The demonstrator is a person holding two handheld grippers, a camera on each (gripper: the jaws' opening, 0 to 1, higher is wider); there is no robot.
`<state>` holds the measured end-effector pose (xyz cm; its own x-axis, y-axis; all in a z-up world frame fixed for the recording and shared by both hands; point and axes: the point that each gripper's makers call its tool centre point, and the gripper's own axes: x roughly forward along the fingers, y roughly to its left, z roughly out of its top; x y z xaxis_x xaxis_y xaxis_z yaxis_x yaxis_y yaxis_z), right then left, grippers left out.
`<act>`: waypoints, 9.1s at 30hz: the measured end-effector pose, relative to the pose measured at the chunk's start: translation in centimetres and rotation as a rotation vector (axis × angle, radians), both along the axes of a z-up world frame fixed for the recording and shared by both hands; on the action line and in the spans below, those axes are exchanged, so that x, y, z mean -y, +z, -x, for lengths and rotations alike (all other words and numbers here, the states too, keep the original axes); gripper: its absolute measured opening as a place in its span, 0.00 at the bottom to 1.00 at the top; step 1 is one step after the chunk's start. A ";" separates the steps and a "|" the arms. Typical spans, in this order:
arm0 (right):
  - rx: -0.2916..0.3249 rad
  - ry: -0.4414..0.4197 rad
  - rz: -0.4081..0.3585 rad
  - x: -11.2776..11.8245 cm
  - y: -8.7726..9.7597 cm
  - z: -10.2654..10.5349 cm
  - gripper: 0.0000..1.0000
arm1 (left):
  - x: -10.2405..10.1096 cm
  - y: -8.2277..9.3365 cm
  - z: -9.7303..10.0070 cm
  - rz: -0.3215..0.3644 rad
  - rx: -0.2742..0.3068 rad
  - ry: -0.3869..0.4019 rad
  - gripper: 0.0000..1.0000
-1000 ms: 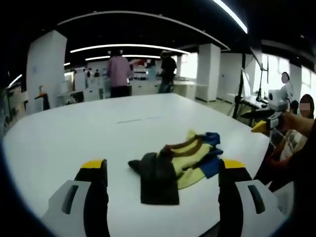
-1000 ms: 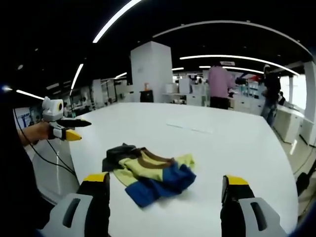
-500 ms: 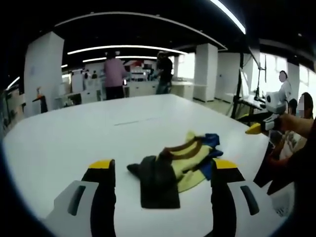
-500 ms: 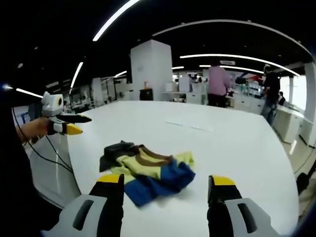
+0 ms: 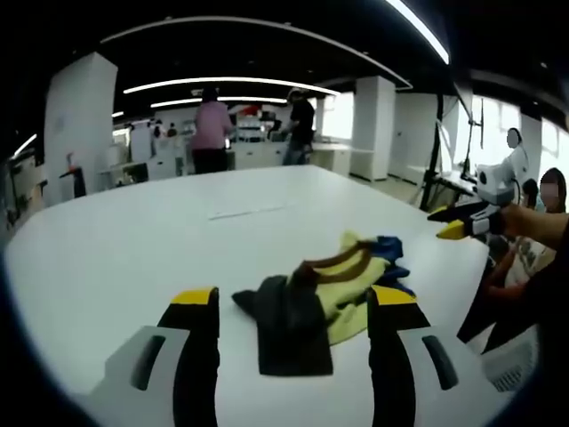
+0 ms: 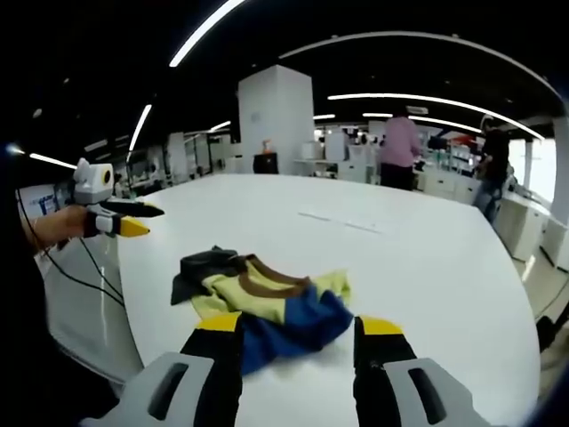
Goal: Fold the garment on the visible template until the final outline fits inside the template.
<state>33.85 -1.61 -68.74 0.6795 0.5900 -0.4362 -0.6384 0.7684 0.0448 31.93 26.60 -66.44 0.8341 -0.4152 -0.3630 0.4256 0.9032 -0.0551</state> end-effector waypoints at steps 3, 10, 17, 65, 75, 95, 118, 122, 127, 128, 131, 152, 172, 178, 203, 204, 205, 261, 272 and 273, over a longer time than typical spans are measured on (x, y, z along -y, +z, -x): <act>0.002 0.015 0.013 -0.4 -0.3 -0.5 0.41 | 0.3 -0.4 -0.3 0.003 -0.007 -0.008 0.59; -0.025 0.061 0.036 -1.4 -1.7 -1.9 0.36 | 1.4 -1.8 -1.3 0.038 -0.035 -0.033 0.53; -0.035 0.085 0.105 -1.7 -3.1 -3.2 0.31 | 2.2 -3.5 -1.8 0.003 -0.078 -0.059 0.50; -0.098 0.110 0.160 -1.7 -6.2 -5.2 0.00 | 2.2 -10.0 -4.6 -0.129 -0.195 -0.054 0.00; -0.039 0.109 0.133 -1.7 -3.5 -5.1 0.00 | 2.2 -6.1 -4.8 -0.071 -0.120 -0.030 0.00; 0.113 0.077 0.115 -1.7 3.5 -9.9 0.00 | 2.1 2.1 -9.3 0.026 0.045 -0.011 0.00; 0.151 -0.128 0.051 -1.9 3.6 -21.0 0.00 | 0.5 2.8 -20.8 -0.015 0.107 0.105 0.00; 0.133 -0.166 0.033 -1.9 2.9 -22.6 0.00 | 0.4 2.0 -22.3 -0.003 0.092 0.108 0.00; 0.133 -0.275 0.009 -1.8 1.9 -25.3 0.00 | 0.3 0.2 -24.6 -0.048 0.084 0.108 0.00; 0.132 -0.280 0.016 -2.0 1.6 -25.6 0.00 | 0.2 -0.1 -25.0 -0.047 0.080 0.115 0.00; 0.128 -0.306 0.040 -2.2 0.1 -27.0 0.00 | -0.2 -1.3 -26.4 -0.037 0.067 0.137 0.00; -0.061 -0.324 0.107 -3.0 -8.9 -30.8 0.00 | -1.6 -9.8 -30.5 -0.203 -0.047 0.136 0.00; -0.136 -0.170 0.097 -4.2 -7.8 -28.3 0.40 | -2.2 -7.2 -28.7 -0.092 -0.050 0.137 0.33; -0.179 -0.111 -0.012 -5.4 -5.8 -25.7 0.52 | -2.4 -6.4 -26.8 -0.135 -0.044 0.107 0.44; -0.215 0.195 0.029 -6.2 -3.3 -11.5 0.74 | 0.9 -3.2 -13.9 -0.112 0.009 -0.085 0.65; -0.219 0.203 0.033 -6.2 -3.3 -10.9 0.74 | 1.0 -3.2 -13.5 -0.108 0.007 -0.091 0.65; -0.221 0.215 0.035 -6.3 -3.3 -10.4 0.74 | 1.0 -3.3 -13.2 -0.100 0.006 -0.098 0.65; -0.210 0.406 0.254 -8.6 -11.1 2.4 0.30 | 3.7 -13.5 0.9 -0.282 -0.179 -0.329 0.30; -0.136 0.430 0.366 -8.3 -11.4 2.0 0.19 | 4.1 -13.6 0.3 -0.227 -0.199 -0.293 0.26; -0.137 0.424 0.363 -8.3 -11.4 2.0 0.19 | 4.2 -13.6 0.3 -0.225 -0.197 -0.293 0.25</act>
